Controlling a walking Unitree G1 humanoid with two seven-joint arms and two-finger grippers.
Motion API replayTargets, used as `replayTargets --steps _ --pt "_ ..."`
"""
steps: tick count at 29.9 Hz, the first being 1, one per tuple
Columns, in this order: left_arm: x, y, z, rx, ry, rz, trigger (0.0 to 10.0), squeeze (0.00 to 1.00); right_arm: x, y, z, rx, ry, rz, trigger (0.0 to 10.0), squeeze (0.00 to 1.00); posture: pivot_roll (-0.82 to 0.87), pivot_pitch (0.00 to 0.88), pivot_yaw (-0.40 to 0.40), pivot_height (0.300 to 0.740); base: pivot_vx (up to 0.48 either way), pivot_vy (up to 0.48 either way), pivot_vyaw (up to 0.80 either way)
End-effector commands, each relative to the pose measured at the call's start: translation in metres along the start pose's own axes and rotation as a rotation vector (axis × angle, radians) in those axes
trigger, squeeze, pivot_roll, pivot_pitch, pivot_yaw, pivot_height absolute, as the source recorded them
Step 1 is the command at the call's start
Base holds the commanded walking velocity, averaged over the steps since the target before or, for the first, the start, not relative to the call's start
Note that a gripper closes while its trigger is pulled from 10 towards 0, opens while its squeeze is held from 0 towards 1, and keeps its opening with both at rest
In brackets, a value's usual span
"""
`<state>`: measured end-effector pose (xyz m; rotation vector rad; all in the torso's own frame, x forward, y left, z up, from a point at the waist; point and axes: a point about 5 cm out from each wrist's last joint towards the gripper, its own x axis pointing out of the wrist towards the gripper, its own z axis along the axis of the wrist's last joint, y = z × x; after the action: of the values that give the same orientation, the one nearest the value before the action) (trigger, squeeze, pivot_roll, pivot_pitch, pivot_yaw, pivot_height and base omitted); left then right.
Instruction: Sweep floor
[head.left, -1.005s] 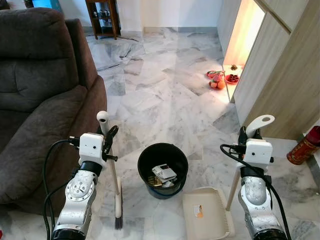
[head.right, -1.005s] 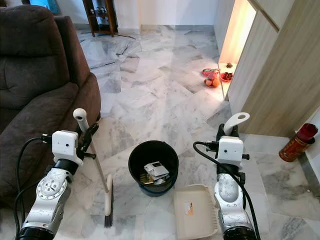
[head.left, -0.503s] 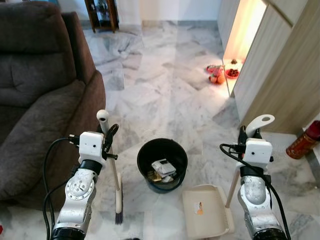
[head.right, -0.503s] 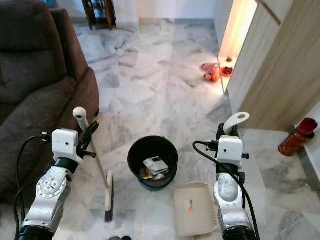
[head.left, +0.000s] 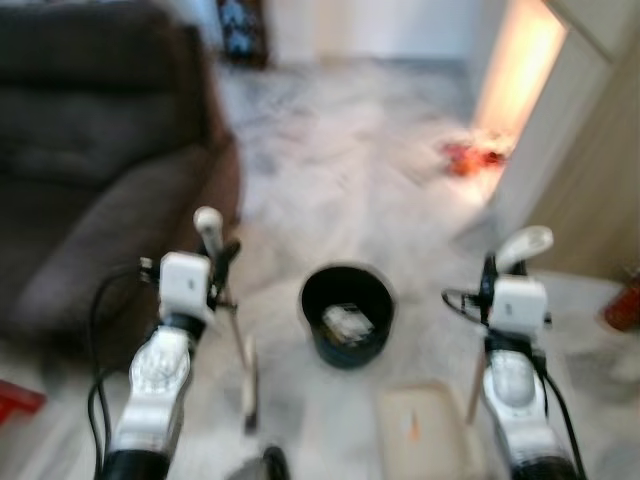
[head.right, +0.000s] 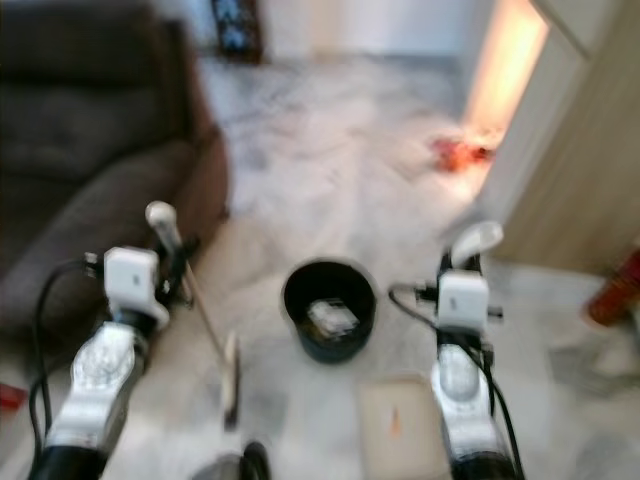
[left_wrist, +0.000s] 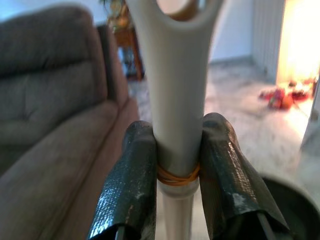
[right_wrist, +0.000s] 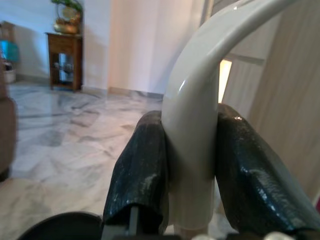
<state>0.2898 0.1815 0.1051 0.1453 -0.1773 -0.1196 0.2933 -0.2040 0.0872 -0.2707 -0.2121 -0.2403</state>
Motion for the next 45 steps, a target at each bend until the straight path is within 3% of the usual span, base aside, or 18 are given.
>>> replayTargets --steps 1,10,37,45 --pt "0.0103 0.0023 0.0164 0.022 -0.07 -0.004 10.0 0.0 0.0043 -0.0008 0.0073 0.017 -0.037 -0.015 10.0 0.0 -0.05 0.062 0.04 0.74 -0.262 0.0 0.0" --pt "0.0107 0.0016 0.0157 0.02 -0.071 -0.004 10.0 0.0 0.0046 -0.0005 0.0069 0.013 -0.037 -0.013 10.0 0.0 -0.05 0.048 0.038 0.74 -0.265 0.0 0.0" --pt "0.0117 0.0006 0.0125 0.028 -0.053 -0.005 10.0 0.0 0.0092 0.0039 0.0116 0.071 -0.038 -0.004 10.0 0.0 0.0 0.056 0.031 0.74 0.0 0.0 0.0" --pt "0.0125 0.0004 0.0119 0.03 -0.048 -0.005 10.0 0.0 0.0094 0.0043 0.0103 0.075 -0.022 0.001 10.0 0.0 0.0 0.067 0.031 0.74 0.0 0.0 -0.8"
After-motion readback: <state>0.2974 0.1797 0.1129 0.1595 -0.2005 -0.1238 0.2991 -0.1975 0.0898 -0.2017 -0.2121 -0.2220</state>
